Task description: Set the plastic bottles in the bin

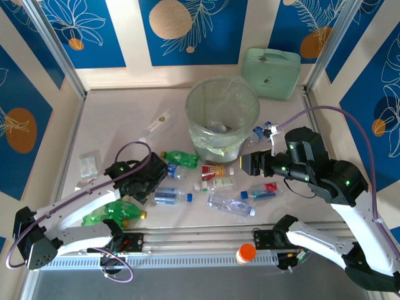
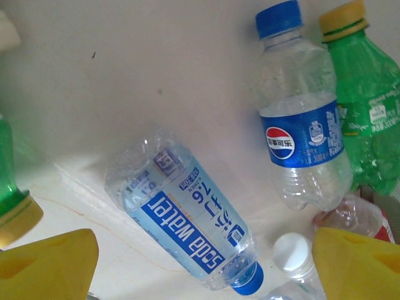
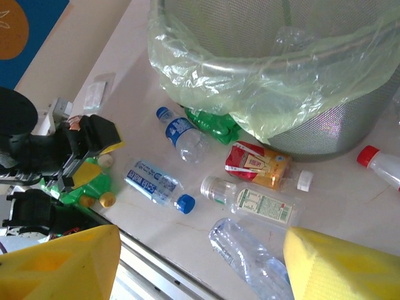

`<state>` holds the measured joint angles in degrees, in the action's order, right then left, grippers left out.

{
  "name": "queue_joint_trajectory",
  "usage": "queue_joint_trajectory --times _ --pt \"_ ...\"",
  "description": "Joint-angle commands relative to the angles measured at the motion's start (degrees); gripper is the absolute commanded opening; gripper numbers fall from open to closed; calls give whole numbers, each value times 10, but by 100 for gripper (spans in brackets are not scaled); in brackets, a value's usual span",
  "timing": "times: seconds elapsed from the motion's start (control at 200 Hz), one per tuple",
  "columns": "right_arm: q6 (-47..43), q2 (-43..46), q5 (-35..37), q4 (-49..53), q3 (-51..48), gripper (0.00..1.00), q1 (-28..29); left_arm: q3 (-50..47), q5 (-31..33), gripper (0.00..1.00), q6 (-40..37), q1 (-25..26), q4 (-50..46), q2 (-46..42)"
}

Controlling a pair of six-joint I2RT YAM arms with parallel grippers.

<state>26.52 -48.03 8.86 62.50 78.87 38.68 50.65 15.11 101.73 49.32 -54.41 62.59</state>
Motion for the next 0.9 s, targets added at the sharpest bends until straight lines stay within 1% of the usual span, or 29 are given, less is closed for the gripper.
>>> queue_joint_trajectory --times 0.0,0.035,0.075,0.175,0.37,0.43,0.605,0.78,0.89 --pt "-15 14 -19 3 -5 70 1 -30 17 91 104 15 14 15" --pt "-16 17 -19 3 -6 70 1 -43 12 91 114 18 31 17" --pt "-19 19 -19 5 -6 70 1 -55 6 95 126 23 49 24" --pt "-25 23 -14 9 -4 70 0 -60 9 99 147 35 58 48" --pt "-30 36 -7 10 -10 70 -1 -66 14 100 157 36 108 95" --pt "-29 38 -9 11 -12 70 -1 -67 18 100 155 36 124 112" --pt "-35 47 0 20 -11 70 -2 -58 -9 97 151 36 130 163" --pt "-35 54 0 19 -20 70 -4 -56 -15 93 147 36 134 194" --pt "-37 54 -2 18 -21 70 -5 -56 -14 87 143 36 137 204"
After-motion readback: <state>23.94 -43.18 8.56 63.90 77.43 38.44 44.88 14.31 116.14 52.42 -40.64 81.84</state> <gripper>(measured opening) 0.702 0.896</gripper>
